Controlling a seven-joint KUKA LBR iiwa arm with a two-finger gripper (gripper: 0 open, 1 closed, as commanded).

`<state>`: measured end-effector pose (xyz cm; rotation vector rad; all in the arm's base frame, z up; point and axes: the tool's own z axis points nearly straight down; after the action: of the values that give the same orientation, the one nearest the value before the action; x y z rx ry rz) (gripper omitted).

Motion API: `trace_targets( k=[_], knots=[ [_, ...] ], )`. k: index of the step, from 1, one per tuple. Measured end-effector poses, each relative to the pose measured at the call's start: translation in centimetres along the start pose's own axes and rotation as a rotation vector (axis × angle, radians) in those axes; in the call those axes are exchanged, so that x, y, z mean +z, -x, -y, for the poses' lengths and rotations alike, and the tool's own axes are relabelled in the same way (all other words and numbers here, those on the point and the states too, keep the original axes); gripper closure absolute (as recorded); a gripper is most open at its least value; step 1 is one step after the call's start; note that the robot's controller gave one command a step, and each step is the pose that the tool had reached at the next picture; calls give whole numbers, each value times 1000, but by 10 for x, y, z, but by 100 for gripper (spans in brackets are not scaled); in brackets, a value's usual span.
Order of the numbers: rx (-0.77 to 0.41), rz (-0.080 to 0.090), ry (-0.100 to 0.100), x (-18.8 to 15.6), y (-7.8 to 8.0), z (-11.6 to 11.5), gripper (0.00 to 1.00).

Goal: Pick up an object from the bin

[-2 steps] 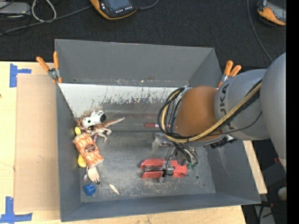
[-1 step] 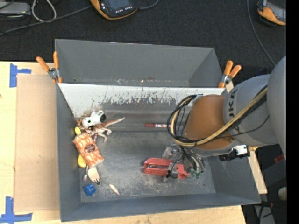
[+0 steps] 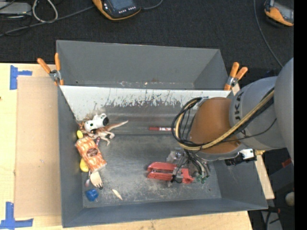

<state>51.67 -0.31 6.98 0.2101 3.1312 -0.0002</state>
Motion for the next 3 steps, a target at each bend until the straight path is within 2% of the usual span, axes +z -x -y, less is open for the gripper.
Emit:
trace_targets(
  k=[1, 2, 3],
  knots=[
    [12, -5, 0, -5, -5, 5, 100],
    [-10, -4, 0, -26, 2, 8, 100],
    [-10, -3, 0, -27, 2, 8, 100]
  ],
)
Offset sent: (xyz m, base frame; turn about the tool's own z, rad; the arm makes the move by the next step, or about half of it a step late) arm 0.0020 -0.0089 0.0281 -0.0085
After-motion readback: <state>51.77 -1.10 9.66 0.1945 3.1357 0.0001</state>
